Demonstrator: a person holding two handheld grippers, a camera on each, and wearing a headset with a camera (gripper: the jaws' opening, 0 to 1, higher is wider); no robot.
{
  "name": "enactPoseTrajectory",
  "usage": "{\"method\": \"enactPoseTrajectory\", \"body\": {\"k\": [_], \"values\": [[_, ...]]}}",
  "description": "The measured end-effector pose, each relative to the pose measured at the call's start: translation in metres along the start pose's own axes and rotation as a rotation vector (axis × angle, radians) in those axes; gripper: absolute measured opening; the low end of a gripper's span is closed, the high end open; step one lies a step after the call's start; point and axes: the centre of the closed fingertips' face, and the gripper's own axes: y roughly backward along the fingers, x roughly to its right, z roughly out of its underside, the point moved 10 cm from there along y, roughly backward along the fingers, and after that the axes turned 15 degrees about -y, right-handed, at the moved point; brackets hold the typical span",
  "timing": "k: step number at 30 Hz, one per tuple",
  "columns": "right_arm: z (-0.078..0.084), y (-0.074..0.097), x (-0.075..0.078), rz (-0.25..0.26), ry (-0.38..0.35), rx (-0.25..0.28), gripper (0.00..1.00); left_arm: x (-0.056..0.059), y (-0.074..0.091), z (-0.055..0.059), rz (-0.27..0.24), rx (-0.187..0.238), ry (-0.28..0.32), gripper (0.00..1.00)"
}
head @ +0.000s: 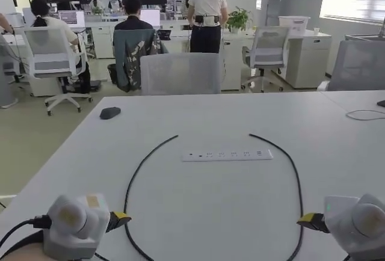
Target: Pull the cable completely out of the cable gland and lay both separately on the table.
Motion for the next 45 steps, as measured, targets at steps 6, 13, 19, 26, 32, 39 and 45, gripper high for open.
{"method": "enactPoseTrajectory", "body": {"k": [6,13,19,26,32,39,45], "values": [[-0.003,-0.006,0.000,-0.015,0.005,-0.004,0.99,-0.002,0.001,0.004,-0.002,-0.017,0.007,1.00],[-0.010,-0.007,-0.002,-0.036,0.002,0.014,0.99,0.000,0.001,0.003,0.002,-0.016,0.003,1.00],[-0.014,-0.014,-0.012,-0.089,0.006,0.018,0.99,0.009,-0.003,0.001,0.018,-0.011,-0.012,1.00],[-0.026,-0.036,-0.021,-0.165,0.002,0.022,0.87,0.019,-0.013,-0.001,0.038,-0.021,-0.031,0.99],[-0.034,-0.062,-0.034,-0.227,-0.013,0.031,0.69,0.027,-0.015,-0.009,0.013,0.051,0.019,0.95],[-0.034,-0.092,-0.040,-0.256,-0.012,0.027,0.53,0.033,-0.016,-0.009,0.026,0.074,0.048,0.90],[-0.039,-0.099,-0.042,-0.280,0.016,0.042,0.33,0.043,-0.018,-0.003,0.086,0.048,0.019,0.88]]}}
